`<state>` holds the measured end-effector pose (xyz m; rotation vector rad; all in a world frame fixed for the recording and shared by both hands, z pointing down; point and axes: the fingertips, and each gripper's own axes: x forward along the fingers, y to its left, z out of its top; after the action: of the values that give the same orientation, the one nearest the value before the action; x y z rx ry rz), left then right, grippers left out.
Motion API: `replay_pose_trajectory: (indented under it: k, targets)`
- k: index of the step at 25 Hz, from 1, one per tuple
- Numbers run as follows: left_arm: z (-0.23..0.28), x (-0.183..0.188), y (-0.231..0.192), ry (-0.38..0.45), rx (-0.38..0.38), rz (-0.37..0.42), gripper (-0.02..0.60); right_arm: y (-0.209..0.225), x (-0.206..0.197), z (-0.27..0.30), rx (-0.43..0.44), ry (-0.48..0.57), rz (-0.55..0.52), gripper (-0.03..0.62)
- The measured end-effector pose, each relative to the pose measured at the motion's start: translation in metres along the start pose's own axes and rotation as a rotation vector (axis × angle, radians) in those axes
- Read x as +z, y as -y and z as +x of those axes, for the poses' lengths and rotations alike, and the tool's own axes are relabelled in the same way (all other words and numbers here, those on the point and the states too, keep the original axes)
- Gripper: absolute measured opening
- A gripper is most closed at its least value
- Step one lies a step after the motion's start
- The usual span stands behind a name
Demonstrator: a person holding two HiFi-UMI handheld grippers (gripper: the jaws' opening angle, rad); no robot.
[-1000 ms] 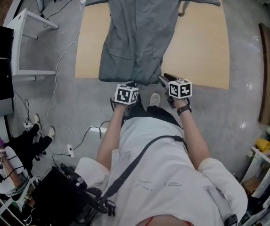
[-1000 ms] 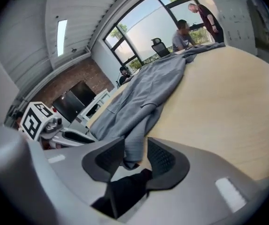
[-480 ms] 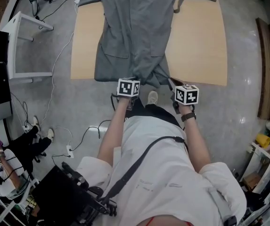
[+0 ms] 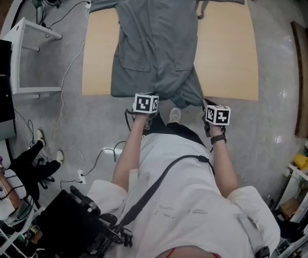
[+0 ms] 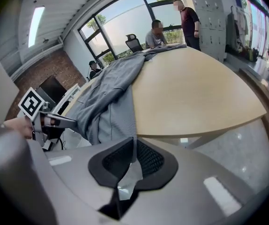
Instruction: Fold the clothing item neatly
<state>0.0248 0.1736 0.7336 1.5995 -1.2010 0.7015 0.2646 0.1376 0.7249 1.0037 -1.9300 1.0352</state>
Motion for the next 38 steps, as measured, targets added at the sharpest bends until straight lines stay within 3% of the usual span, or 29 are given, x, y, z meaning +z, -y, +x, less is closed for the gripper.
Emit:
replay_pose_trajectory:
  k: [2, 4, 6, 12, 17, 21, 29, 38]
  targets:
    - [-0.004, 0.002, -0.005, 0.004, 0.002, -0.007, 0.037, 0.008, -0.002, 0.001, -0.043, -0.005, 0.000, 0.039]
    - [-0.011, 0.009, -0.007, 0.017, 0.002, 0.003, 0.038, 0.007, 0.004, 0.000, -0.034, 0.013, 0.001, 0.114]
    - [-0.021, 0.022, -0.009, 0.047, -0.003, 0.011, 0.038, 0.000, 0.019, -0.006, -0.009, 0.055, -0.006, 0.126]
    - [-0.054, 0.080, -0.003, 0.161, -0.018, 0.065, 0.037, -0.043, 0.098, -0.036, 0.098, 0.259, -0.071, 0.029]
    - [-0.084, 0.139, -0.009, 0.268, -0.042, 0.105, 0.002, -0.094, 0.160, -0.037, 0.166, 0.338, -0.136, 0.006]
    - [-0.093, 0.170, -0.020, 0.294, -0.085, 0.160, 0.002, -0.129, 0.192, -0.027, 0.187, 0.362, -0.166, 0.006]
    - [-0.107, 0.242, -0.065, 0.377, -0.133, 0.184, 0.002, -0.176, 0.252, 0.009, 0.186, 0.402, -0.192, 0.006]
    - [-0.119, 0.279, -0.164, 0.424, -0.108, 0.078, 0.002, -0.233, 0.293, 0.072, 0.196, 0.342, -0.212, 0.006]
